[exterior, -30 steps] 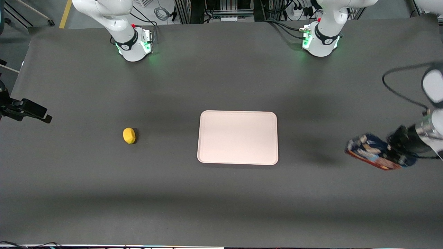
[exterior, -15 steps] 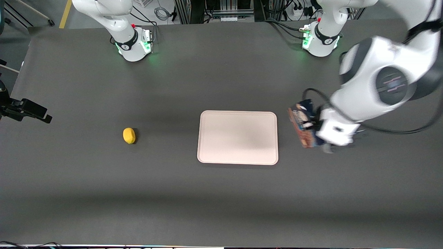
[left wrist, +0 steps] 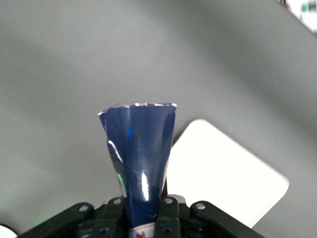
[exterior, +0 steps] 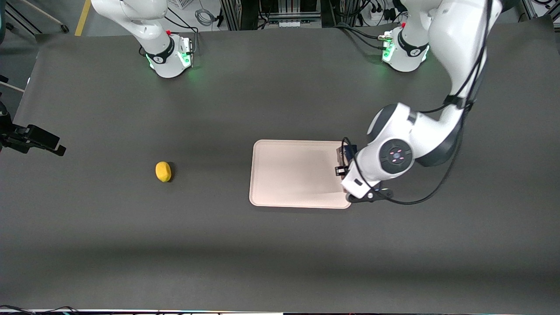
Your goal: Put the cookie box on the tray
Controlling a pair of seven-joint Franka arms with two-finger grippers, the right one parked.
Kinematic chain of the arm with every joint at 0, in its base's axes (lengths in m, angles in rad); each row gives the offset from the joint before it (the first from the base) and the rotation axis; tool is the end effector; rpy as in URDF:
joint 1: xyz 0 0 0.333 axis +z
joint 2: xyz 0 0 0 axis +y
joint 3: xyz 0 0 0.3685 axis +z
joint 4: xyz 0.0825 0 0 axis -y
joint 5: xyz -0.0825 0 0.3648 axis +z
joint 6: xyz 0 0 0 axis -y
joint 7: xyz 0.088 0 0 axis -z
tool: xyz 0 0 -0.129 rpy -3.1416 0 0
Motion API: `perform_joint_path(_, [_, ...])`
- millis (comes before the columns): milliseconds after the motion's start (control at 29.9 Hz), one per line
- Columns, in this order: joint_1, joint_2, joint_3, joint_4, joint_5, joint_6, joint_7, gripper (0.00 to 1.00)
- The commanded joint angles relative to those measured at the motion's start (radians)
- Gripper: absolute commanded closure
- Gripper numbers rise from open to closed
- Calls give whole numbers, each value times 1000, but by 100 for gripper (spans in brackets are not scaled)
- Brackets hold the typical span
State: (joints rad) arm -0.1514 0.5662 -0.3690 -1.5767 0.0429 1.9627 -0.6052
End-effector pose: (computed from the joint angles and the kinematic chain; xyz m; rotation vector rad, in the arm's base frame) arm 0.6121 -0.3008 0.3491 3.0620 0.1601 -0.3167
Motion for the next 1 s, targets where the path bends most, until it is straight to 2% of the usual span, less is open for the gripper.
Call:
perform_joint_path(0, [-11,15,-13,-11,34,53,2,100])
perform_joint_path(268, [-27,49,-13,-54,60,165,-27,100])
perform_joint_path(301, [-27,52,-13,-58,67,172,-34,97])
perform_joint_path(335, [-27,55,-13,-59,74,176,-39,84])
perform_joint_path(368, [-28,58,-13,-59,77,176,-39,73])
perform_joint_path(402, [-27,58,-13,-59,77,177,-39,68])
perform_joint_path(435, [-27,60,-14,-59,77,177,-39,56])
perform_joint_path(502, [-27,61,-13,-57,78,177,-39,24])
perform_joint_path(536, [-27,63,-13,-57,83,177,-36,3])
perform_joint_path(569, [-25,63,-14,-57,83,177,-38,0])
perform_joint_path(770, [-14,44,-14,-55,83,150,-38,0])
perform_joint_path(971, [0,-54,-4,-33,68,27,-30,0])
